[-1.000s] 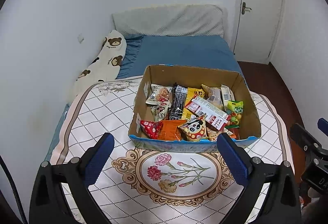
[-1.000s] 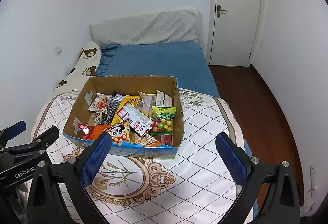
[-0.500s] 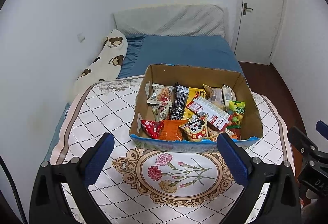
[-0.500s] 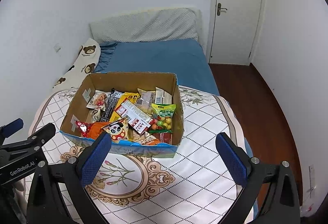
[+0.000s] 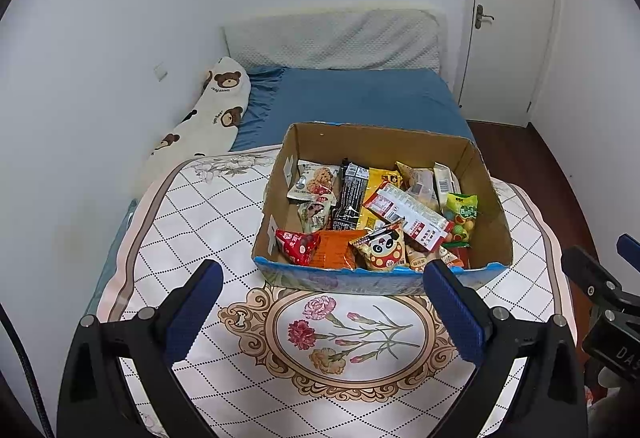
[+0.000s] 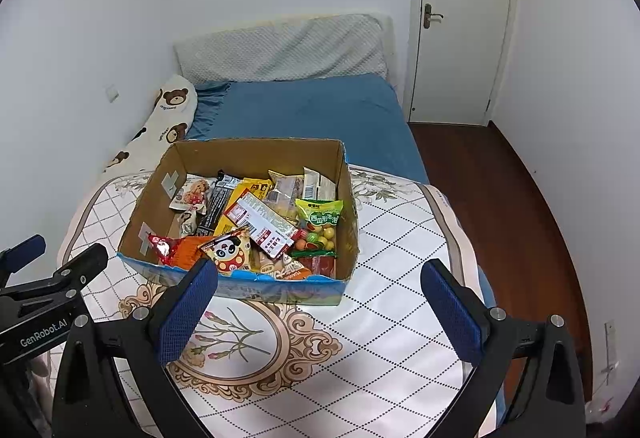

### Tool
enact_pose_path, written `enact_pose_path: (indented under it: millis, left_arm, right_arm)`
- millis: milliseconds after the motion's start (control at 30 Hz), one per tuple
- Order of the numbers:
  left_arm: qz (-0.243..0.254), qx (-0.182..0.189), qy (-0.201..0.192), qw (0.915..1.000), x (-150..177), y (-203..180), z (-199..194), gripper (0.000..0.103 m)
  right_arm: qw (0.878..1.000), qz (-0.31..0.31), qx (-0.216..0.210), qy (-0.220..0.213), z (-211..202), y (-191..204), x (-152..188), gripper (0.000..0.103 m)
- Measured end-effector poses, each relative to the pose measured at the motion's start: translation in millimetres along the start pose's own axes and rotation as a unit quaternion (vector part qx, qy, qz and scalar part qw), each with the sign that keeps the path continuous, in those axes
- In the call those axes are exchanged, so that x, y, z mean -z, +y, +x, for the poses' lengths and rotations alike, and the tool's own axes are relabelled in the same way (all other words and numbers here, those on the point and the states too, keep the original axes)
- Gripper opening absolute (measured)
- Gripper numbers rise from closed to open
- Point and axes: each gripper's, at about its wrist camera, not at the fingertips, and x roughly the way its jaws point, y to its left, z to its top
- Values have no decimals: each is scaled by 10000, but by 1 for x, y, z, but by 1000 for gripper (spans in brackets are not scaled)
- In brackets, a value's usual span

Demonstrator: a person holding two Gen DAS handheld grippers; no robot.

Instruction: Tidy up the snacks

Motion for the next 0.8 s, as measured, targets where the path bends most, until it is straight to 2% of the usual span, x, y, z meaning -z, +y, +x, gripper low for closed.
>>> enact_pose_path:
  millis: [800]
  left_arm:
    - [3, -12, 12, 10000, 5, -2, -6, 103]
  right_arm:
    - [10000, 2, -41, -41, -5, -2, -1, 103]
